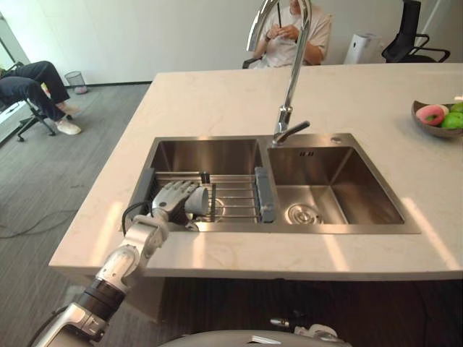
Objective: Walk over to the sink, pick up the cup, carry it to the dishwasher, place the cup inside the dishwasher, then close the dishwasher door
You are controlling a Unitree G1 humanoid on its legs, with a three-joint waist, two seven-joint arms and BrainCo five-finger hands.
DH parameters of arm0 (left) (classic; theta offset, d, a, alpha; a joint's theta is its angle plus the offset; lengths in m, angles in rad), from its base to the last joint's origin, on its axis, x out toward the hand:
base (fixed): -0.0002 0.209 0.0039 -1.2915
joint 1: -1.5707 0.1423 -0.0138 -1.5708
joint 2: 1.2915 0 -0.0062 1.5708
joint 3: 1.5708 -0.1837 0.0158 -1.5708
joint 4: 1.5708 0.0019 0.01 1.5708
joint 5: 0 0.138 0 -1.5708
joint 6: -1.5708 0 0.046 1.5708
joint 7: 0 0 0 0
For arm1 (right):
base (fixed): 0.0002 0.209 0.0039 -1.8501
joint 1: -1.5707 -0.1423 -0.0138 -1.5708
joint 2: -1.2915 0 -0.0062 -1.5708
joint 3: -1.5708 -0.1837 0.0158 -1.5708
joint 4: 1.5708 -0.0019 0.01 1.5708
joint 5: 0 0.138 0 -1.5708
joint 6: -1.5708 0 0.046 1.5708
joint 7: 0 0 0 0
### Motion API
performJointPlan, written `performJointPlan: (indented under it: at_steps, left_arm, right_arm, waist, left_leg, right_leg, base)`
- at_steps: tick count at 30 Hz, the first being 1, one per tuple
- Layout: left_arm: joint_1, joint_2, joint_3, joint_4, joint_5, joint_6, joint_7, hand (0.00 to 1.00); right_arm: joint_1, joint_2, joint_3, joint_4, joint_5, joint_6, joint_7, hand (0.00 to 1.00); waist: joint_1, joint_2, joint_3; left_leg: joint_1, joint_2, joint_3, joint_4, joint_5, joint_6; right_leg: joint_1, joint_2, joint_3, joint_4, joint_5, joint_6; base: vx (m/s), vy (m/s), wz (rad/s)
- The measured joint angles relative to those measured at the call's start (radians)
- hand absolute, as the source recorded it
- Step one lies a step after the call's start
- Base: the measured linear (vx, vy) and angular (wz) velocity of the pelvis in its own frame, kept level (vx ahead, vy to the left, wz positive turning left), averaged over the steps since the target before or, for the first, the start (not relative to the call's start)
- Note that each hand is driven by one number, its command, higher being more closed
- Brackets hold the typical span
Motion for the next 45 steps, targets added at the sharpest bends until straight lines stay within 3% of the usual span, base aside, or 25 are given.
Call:
performJointPlan:
  at_steps: [5, 10, 21, 28, 33, 45]
  left_arm:
    - [0.0, -0.025, -0.012, 0.065, -0.039, 0.019, 0.114, 0.0]
    - [0.0, -0.037, -0.012, 0.098, -0.041, 0.021, 0.184, 0.0]
    - [-0.001, -0.037, -0.011, 0.11, -0.037, 0.028, 0.187, 0.0]
    - [-0.009, -0.039, -0.013, 0.118, -0.037, 0.064, 0.182, 0.0]
    - [-0.01, -0.048, -0.012, 0.169, -0.038, 0.115, 0.215, 0.0]
    - [-0.01, -0.076, -0.012, 0.197, -0.037, 0.124, 0.268, 0.0]
  right_arm:
    - [-0.003, 0.001, 0.0, 0.005, -0.025, 0.0, 0.006, 0.0]
    - [-0.005, 0.007, -0.003, 0.004, -0.034, 0.006, 0.006, 0.0]
    - [-0.01, 0.01, -0.014, 0.004, -0.037, 0.021, 0.006, 0.0]
    - [-0.009, 0.022, -0.032, 0.004, -0.047, 0.021, 0.006, 0.0]
    - [-0.009, 0.032, -0.046, 0.004, -0.067, 0.021, 0.006, 0.0]
    - [-0.009, 0.036, -0.051, 0.004, -0.069, 0.026, 0.007, 0.0]
  waist:
    - [-0.002, 0.002, -0.006]
    - [-0.004, 0.001, -0.006]
    - [-0.021, -0.004, -0.005]
    - [-0.028, -0.013, -0.009]
    - [-0.034, -0.021, -0.013]
    - [-0.043, -0.024, -0.01]
  left_leg:
    - [0.023, -0.004, 0.002, -0.034, 0.013, -0.004]
    - [0.04, -0.004, 0.018, -0.052, 0.02, -0.004]
    - [0.056, -0.006, 0.021, -0.059, 0.019, -0.005]
    - [0.056, -0.006, 0.021, -0.06, 0.02, -0.005]
    - [0.056, -0.006, 0.022, -0.06, 0.019, -0.005]
    - [0.073, -0.006, 0.026, -0.061, 0.014, -0.009]
  right_leg:
    - [0.011, 0.001, 0.002, -0.009, 0.002, 0.0]
    - [0.013, 0.002, 0.018, -0.011, 0.003, 0.0]
    - [0.031, 0.001, 0.022, -0.019, 0.005, 0.002]
    - [0.031, 0.001, 0.023, -0.02, 0.006, 0.001]
    - [0.032, 0.001, 0.024, -0.021, 0.006, 0.001]
    - [0.05, 0.001, 0.026, -0.025, 0.006, 0.0]
  base:
    - [0.0, -0.003, -0.01]
    - [-0.01, 0.002, -0.09]
    - [0.0, 0.001, -0.01]
    - [0.0, 0.0, 0.0]
    - [0.0, 0.0, 0.0]
    - [0.0, -0.001, 0.0]
